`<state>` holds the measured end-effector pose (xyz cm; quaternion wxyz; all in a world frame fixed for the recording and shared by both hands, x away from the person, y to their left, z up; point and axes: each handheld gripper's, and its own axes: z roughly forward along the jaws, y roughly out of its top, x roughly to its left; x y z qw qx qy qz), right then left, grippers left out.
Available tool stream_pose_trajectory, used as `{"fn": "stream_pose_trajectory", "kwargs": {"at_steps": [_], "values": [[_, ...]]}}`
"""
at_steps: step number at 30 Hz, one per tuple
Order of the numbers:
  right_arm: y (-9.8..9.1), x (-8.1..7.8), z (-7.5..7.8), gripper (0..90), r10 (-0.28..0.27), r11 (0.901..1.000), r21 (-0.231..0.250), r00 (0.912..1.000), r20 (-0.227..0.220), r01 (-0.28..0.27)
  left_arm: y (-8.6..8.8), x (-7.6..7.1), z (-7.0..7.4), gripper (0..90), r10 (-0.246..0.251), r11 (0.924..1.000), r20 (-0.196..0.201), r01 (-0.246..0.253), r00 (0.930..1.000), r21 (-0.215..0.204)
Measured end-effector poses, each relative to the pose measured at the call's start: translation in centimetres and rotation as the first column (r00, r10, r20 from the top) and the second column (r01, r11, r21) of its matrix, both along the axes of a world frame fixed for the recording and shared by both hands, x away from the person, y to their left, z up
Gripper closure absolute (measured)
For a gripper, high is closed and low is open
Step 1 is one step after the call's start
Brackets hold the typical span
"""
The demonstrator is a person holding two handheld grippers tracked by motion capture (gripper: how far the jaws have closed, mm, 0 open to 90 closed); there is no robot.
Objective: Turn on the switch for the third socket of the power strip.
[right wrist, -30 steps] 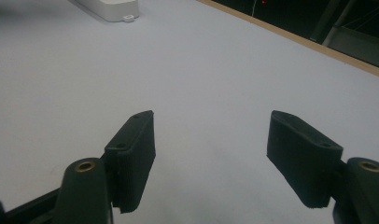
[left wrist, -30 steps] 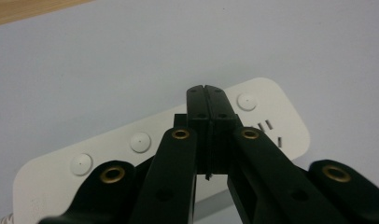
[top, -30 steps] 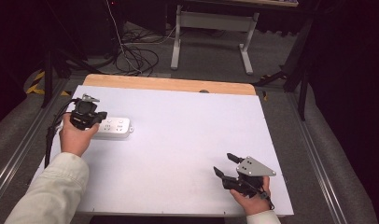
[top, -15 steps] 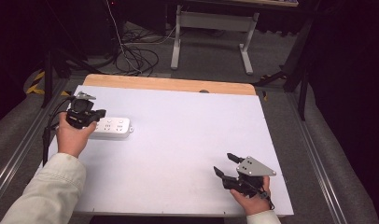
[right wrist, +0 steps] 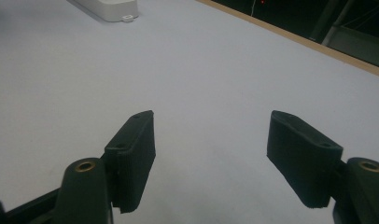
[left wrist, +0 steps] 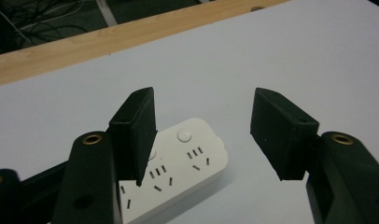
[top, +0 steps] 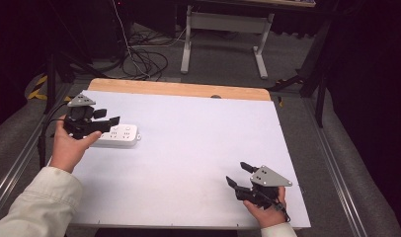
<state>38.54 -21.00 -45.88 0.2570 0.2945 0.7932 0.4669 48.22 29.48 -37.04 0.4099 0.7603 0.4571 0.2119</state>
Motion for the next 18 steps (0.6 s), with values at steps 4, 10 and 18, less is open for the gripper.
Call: {"fn": "stream_pose_trajectory", "kwargs": {"at_steps": [4,10,18], "values": [[0.0,0.0,0.0,33.1,0.000,1.0000,-0.001,1.0000,0.000,0.000,0.1,-1.1,0.8,36.0,-0.039,0.9991,0.030,0.039,0.9988,-0.013],[0.0,0.0,0.0,33.2,0.000,1.0000,-0.001,1.0000,0.002,0.000,0.4,-2.7,1.7,32.4,-0.085,0.9941,0.033,0.087,0.9958,-0.065],[0.0,0.0,0.0,33.1,0.002,1.0000,0.000,1.0000,0.001,-0.002,0.5,-5.4,2.5,25.0,-0.162,0.9856,0.087,0.166,0.9829,-0.035]]}}
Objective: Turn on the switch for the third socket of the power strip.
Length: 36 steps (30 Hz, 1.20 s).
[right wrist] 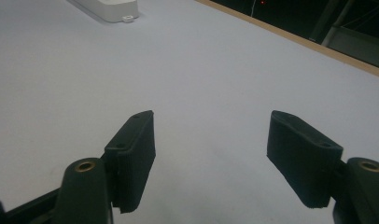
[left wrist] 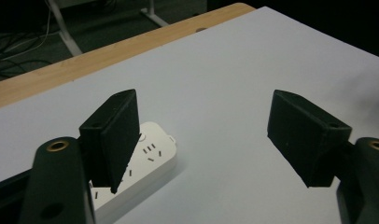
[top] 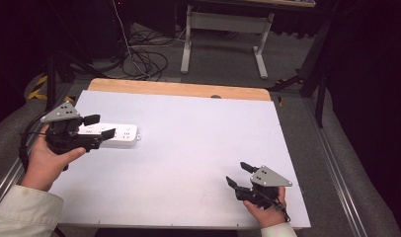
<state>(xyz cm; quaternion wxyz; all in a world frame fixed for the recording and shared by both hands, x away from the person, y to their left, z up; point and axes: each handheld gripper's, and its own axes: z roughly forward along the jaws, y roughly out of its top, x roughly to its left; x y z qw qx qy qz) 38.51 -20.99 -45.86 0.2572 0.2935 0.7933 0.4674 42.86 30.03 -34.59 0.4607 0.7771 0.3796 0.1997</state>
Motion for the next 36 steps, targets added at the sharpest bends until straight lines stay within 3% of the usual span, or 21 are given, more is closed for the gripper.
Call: {"fn": "stream_pose_trajectory", "kwargs": {"at_steps": [6,8,9,12,17,21,24,30,32,36], "values": [[0.1,-0.1,0.0,32.6,0.012,0.9999,0.007,0.9999,0.002,-0.012,-0.3,-2.2,-0.4,19.8,-0.061,0.9981,0.062,0.060,0.9962,0.012],[0.1,-0.1,0.0,32.5,0.013,0.9999,0.009,0.9999,0.001,-0.013,-0.4,-2.9,-0.8,19.9,-0.056,0.9981,0.108,0.059,0.9926,-0.018],[0.1,-0.1,0.1,32.4,0.015,0.9998,0.014,0.9999,-0.002,-0.014,-0.4,-3.1,-1.1,20.1,-0.059,0.9968,0.110,0.064,0.9922,-0.047],[0.1,-0.1,0.1,32.4,0.019,0.9997,0.017,0.9998,-0.003,-0.019,-0.4,-3.6,-2.0,20.1,-0.087,0.9917,0.103,0.096,0.9909,-0.086],[0.0,-0.1,0.1,30.3,0.028,0.9994,0.020,0.9996,-0.006,-0.028,-0.8,-4.4,-4.2,18.4,-0.140,0.9854,0.094,0.148,0.9856,-0.083],[0.2,-0.1,0.0,27.4,0.062,0.9980,0.017,0.9980,-0.016,-0.061,-0.8,-4.6,-6.0,17.8,-0.140,0.9826,0.062,0.146,0.9883,-0.115],[0.1,-0.1,0.1,26.4,0.071,0.9973,0.024,0.9972,-0.023,-0.070,-1.0,-5.1,-6.9,17.8,-0.147,0.9800,0.062,0.154,0.9871,-0.126],[0.2,-0.1,0.0,26.3,0.075,0.9971,0.016,0.9966,-0.032,-0.075,-0.9,-5.1,-9.3,17.3,-0.154,0.9835,0.081,0.161,0.9848,-0.083],[0.1,-0.1,0.0,26.4,0.075,0.9971,0.013,0.9967,-0.030,-0.075,-0.8,-5.0,-10.2,17.3,-0.157,0.9814,0.072,0.164,0.9850,-0.100],[0.0,-0.1,0.0,26.4,0.074,0.9972,0.017,0.9968,-0.030,-0.073,-0.7,-5.2,-11.1,17.4,-0.159,0.9822,0.067,0.165,0.9850,-0.090]]}}
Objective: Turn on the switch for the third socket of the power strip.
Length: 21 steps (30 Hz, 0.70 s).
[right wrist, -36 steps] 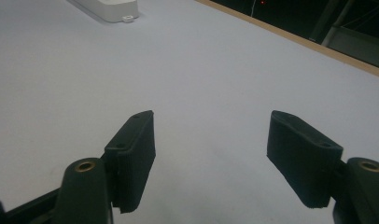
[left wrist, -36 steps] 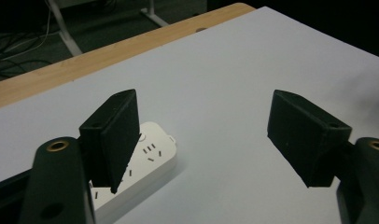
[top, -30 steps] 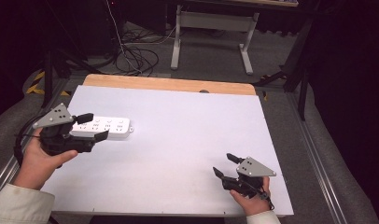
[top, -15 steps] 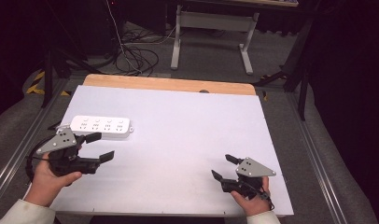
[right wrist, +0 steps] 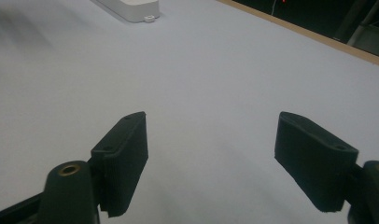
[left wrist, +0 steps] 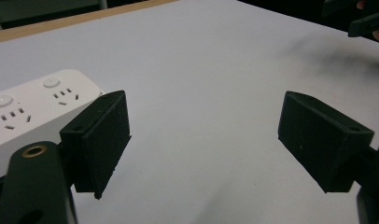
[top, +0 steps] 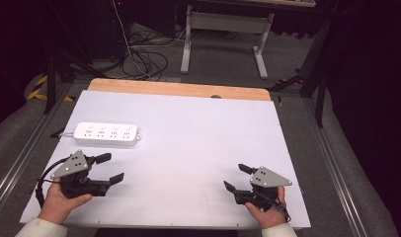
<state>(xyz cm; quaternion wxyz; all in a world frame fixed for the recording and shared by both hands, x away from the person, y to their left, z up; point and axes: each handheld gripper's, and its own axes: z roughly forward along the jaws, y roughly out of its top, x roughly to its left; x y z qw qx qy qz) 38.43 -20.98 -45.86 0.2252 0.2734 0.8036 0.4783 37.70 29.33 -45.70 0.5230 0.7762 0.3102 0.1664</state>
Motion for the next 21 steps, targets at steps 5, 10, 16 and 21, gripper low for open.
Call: {"fn": "stream_pose_trajectory", "kwargs": {"at_steps": [5,10,16,21], "values": [[0.0,0.0,0.0,26.4,0.005,1.0000,0.001,1.0000,0.000,-0.005,0.0,-0.2,-1.3,17.4,0.018,0.9998,-0.023,-0.019,0.9996,-0.004],[0.0,0.0,0.0,26.4,0.006,1.0000,0.002,1.0000,-0.001,-0.006,0.1,-0.8,-2.5,17.5,0.038,0.9988,-0.016,-0.037,0.9992,0.031],[0.0,0.0,0.0,26.4,0.006,1.0000,0.000,1.0000,-0.002,-0.006,0.3,-1.5,-2.7,17.4,0.034,0.9994,-0.035,-0.034,0.9988,0.008],[-0.1,0.1,-0.1,26.4,0.005,1.0000,0.001,0.9999,-0.010,-0.005,0.4,-2.1,-2.6,17.5,0.032,0.9993,-0.059,-0.031,0.9977,0.022]]}}
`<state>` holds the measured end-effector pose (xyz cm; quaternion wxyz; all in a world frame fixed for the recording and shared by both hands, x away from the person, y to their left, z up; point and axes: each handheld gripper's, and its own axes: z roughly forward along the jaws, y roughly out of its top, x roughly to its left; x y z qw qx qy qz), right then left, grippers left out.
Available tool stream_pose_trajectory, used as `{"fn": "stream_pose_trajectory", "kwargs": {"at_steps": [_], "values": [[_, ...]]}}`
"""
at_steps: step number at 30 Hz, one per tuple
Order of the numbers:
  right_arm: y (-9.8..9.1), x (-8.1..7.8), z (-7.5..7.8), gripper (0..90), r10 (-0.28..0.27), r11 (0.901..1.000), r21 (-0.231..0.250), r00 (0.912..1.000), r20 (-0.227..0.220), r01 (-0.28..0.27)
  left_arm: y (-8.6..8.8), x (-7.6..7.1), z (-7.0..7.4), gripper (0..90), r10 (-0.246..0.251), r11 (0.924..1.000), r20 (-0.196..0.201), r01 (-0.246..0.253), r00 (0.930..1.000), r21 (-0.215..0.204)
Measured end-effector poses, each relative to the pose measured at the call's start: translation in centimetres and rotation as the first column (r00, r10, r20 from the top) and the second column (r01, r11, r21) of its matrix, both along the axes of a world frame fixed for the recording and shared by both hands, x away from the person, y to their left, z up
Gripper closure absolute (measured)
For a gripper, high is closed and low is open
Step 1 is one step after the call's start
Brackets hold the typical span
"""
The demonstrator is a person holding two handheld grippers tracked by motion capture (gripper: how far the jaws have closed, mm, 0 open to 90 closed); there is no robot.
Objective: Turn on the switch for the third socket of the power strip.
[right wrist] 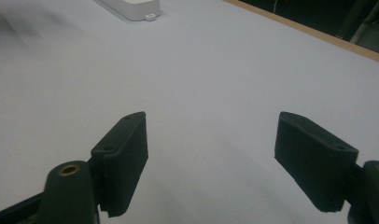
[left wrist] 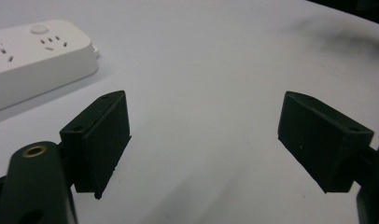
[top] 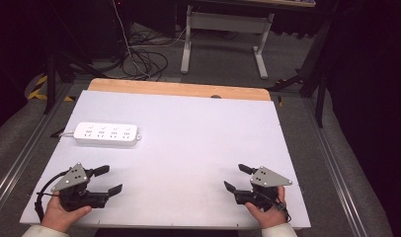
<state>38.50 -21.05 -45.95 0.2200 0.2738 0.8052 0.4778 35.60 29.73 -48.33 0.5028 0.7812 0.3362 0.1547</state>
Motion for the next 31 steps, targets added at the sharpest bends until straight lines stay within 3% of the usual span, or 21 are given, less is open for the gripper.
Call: {"fn": "stream_pose_trajectory", "kwargs": {"at_steps": [4,9,14,19,22,26,31], "values": [[0.02,0.00,-0.01,26.4,-0.001,1.0000,-0.001,1.0000,0.000,0.001,-0.19,-0.28,-0.14,18.1,-0.022,0.9981,0.013,0.021,0.9997,0.057],[0.02,0.01,-0.03,26.4,-0.002,1.0000,-0.002,1.0000,-0.001,0.002,-0.22,-0.17,0.00,18.1,-0.013,0.9993,0.020,0.013,0.9997,0.036],[0.06,0.05,-0.06,26.4,-0.003,1.0000,-0.005,1.0000,0.000,0.003,0.01,-0.01,0.11,18.1,0.011,0.9999,0.012,-0.011,0.9999,-0.013],[0.08,0.07,-0.06,26.4,-0.004,0.9999,-0.010,1.0000,0.005,0.004,0.08,-0.03,0.20,18.6,0.015,0.9995,0.021,-0.014,0.9997,-0.026],[0.09,0.06,-0.06,26.4,-0.004,0.9999,-0.011,1.0000,0.006,0.004,0.07,-0.07,0.25,18.7,0.019,0.9995,0.030,-0.018,0.9994,-0.025],[0.07,0.05,-0.06,26.4,-0.006,0.9999,-0.011,1.0000,0.003,0.006,0.05,-0.07,0.28,18.7,0.025,0.9997,0.058,-0.025,0.9980,0.007],[0.07,0.08,-0.06,26.4,-0.005,0.9999,-0.010,1.0000,0.007,0.005,0.02,-0.12,0.28,18.6,0.032,0.9995,0.064,-0.032,0.9974,0.001]]}}
